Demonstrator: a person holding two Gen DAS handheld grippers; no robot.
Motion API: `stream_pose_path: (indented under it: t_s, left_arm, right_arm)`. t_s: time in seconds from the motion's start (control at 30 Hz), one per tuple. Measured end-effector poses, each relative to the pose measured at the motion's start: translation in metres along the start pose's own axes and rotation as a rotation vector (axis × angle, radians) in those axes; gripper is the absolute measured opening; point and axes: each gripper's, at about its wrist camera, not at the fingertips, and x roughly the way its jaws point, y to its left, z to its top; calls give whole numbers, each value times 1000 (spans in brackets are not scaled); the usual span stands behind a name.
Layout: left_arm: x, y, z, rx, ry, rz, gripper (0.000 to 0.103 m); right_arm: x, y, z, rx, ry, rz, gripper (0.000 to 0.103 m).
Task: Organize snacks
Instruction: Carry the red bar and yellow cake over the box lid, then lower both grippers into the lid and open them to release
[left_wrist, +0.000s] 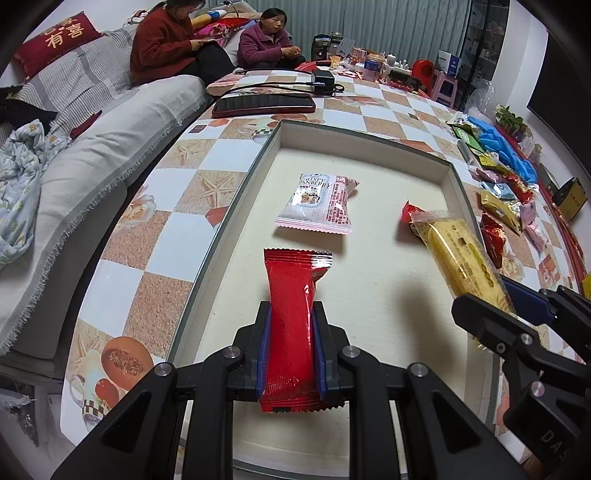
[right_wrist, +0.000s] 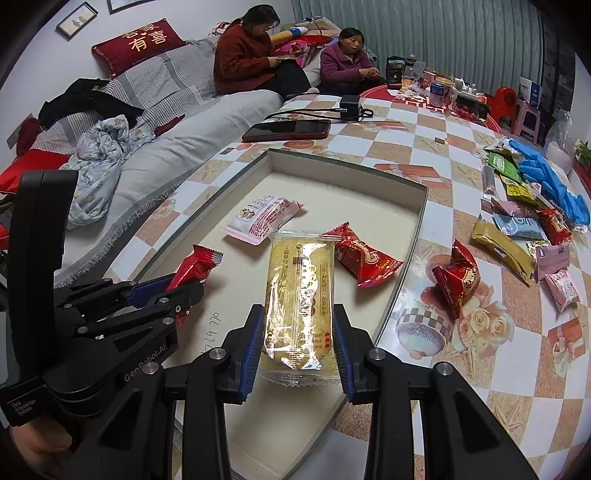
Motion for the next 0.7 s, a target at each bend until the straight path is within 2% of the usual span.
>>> stream_pose_path:
  t_s: [0.7]
  left_arm:
    - [17,-5,24,21,28,5,21]
  right_arm:
    - [8,-10,32,21,-9,-22,37]
